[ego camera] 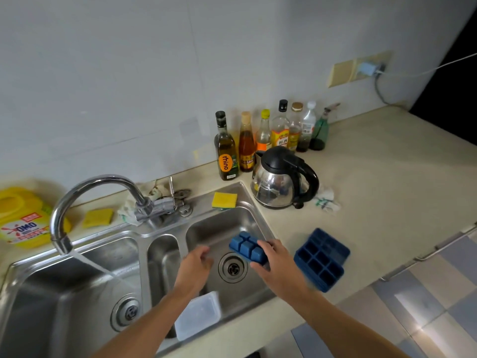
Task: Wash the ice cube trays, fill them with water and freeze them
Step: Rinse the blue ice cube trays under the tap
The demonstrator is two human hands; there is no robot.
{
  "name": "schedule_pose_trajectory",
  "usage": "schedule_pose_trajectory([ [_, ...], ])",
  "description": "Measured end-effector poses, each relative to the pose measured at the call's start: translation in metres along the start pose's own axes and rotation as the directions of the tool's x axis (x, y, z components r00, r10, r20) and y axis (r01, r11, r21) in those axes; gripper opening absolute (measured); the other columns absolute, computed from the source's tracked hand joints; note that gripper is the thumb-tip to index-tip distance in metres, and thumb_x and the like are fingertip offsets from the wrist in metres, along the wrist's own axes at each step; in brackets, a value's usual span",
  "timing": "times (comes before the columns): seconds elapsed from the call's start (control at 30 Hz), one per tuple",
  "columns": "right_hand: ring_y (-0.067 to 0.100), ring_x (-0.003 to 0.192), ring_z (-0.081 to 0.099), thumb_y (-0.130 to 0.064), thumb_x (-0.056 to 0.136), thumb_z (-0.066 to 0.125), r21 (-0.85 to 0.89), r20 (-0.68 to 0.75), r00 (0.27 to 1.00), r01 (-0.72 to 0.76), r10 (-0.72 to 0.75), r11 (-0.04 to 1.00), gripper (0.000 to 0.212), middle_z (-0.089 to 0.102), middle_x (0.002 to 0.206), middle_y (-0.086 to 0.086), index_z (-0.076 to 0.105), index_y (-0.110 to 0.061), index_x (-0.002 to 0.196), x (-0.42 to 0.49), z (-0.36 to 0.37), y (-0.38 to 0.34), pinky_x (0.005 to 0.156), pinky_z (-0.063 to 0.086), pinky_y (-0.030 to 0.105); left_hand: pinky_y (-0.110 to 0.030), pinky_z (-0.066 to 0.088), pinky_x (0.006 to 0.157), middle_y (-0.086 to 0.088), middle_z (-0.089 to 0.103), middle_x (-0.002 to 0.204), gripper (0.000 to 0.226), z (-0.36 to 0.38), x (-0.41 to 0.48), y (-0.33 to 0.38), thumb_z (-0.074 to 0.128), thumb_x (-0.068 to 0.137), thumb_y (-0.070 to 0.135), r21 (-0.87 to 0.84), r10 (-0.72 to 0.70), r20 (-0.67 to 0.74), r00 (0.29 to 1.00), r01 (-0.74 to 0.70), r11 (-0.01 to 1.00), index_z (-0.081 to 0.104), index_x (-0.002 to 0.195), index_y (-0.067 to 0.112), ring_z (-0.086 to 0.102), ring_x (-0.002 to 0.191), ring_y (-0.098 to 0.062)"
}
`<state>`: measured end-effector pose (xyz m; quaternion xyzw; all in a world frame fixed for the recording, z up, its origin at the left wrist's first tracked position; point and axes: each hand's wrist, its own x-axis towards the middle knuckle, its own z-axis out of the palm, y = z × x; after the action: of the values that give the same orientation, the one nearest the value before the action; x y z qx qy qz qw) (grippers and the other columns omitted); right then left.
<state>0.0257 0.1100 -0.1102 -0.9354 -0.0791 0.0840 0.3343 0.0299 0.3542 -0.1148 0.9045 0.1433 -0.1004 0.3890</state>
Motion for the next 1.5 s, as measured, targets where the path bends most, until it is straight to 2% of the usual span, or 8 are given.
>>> schedule_pose_trajectory([
  [0.13,0.009,0.097,0.061,-0.050,0.091,0.061,0.220,0.048,0.993,-0.118,0.110,0.968,0.041,0.061,0.112,-0.008,0.059,-0.028,0.126,0.010,-0.012,-0.003,0.087,0.056,0.033,-0.020,0.045,0.086,-0.001,0.067,0.121,0.037,0.011,0.011,0.018,0.065,0.096,0.012,-0.046,0.057,0.029,0.998,-0.056,0.997,0.060,0.132,0.015,0.061,0.101,-0.011],
  [0.23,0.020,0.073,0.066,-0.038,0.095,0.067,0.561,0.146,0.962,-0.273,0.231,0.782,0.023,0.071,0.099,0.013,0.065,-0.021,0.110,0.018,-0.023,-0.010,0.072,0.058,0.043,-0.012,0.046,0.068,0.007,0.066,0.115,0.035,0.015,0.016,0.031,0.068,0.095,0.017,-0.116,0.111,0.035,0.993,-0.107,0.988,0.060,0.129,0.017,0.063,0.093,-0.008],
  [0.37,0.033,0.072,0.067,-0.035,0.100,0.064,0.744,0.317,0.892,-0.444,0.321,0.500,0.033,0.070,0.106,0.030,0.059,-0.007,0.118,0.028,-0.042,-0.014,0.067,0.057,0.041,-0.009,0.047,0.081,0.016,0.068,0.108,0.027,0.017,0.018,0.046,0.067,0.096,0.019,-0.212,0.193,0.007,0.981,-0.187,0.959,0.063,0.122,0.021,0.064,0.097,0.005],
  [0.53,0.035,0.077,0.067,-0.045,0.104,0.055,0.747,0.482,0.844,-0.536,0.235,0.394,0.048,0.069,0.102,0.027,0.056,-0.001,0.124,0.030,-0.070,0.001,0.068,0.058,0.041,-0.029,0.059,0.077,0.006,0.074,0.089,0.012,0.028,0.021,0.073,0.066,0.096,0.015,-0.342,0.166,-0.074,0.983,-0.181,0.922,0.067,0.103,0.026,0.070,0.082,-0.009],
  [0.8,0.028,0.078,0.069,-0.068,0.090,0.058,0.647,0.526,0.847,-0.454,0.072,0.613,0.067,0.075,0.105,0.019,0.070,-0.007,0.114,0.021,-0.123,0.077,0.067,0.057,0.033,-0.034,0.059,0.061,-0.009,0.074,0.081,0.015,0.080,0.005,0.132,0.060,0.095,-0.003,-0.486,0.021,-0.028,0.999,-0.032,0.873,0.067,0.095,0.010,0.072,0.069,-0.027],
  [1.1,0.017,0.063,0.064,-0.039,0.098,0.058,0.334,0.122,0.923,-0.385,0.365,0.860,0.031,0.073,0.095,0.009,0.064,-0.011,0.111,0.024,-0.166,0.178,0.057,0.051,0.029,-0.028,0.060,0.056,-0.006,0.073,0.064,0.019,0.148,-0.031,0.180,0.056,0.086,-0.005,-0.332,-0.121,-0.021,0.992,0.107,0.937,0.069,0.083,0.007,0.070,0.055,-0.016],
  [1.3,0.018,0.063,0.063,-0.041,0.099,0.059,0.126,0.339,0.860,-0.443,0.381,0.888,0.038,0.067,0.093,0.006,0.049,-0.018,0.127,0.016,-0.154,0.205,0.045,0.045,0.022,-0.031,0.059,0.055,-0.006,0.071,0.061,0.019,0.162,-0.037,0.180,0.055,0.086,-0.005,-0.242,-0.189,-0.067,0.980,0.168,0.956,0.068,0.080,0.008,0.067,0.050,-0.017],
  [1.5,0.021,0.060,0.063,-0.039,0.099,0.056,-0.046,0.340,0.857,-0.396,0.387,0.917,0.023,0.066,0.084,0.006,0.055,-0.016,0.096,0.025,-0.146,0.211,0.047,0.047,0.026,-0.025,0.057,0.053,-0.001,0.072,0.063,0.020,0.169,-0.037,0.174,0.060,0.090,0.000,-0.195,-0.184,-0.083,0.979,0.165,0.967,0.069,0.082,0.016,0.066,0.050,-0.012],
])
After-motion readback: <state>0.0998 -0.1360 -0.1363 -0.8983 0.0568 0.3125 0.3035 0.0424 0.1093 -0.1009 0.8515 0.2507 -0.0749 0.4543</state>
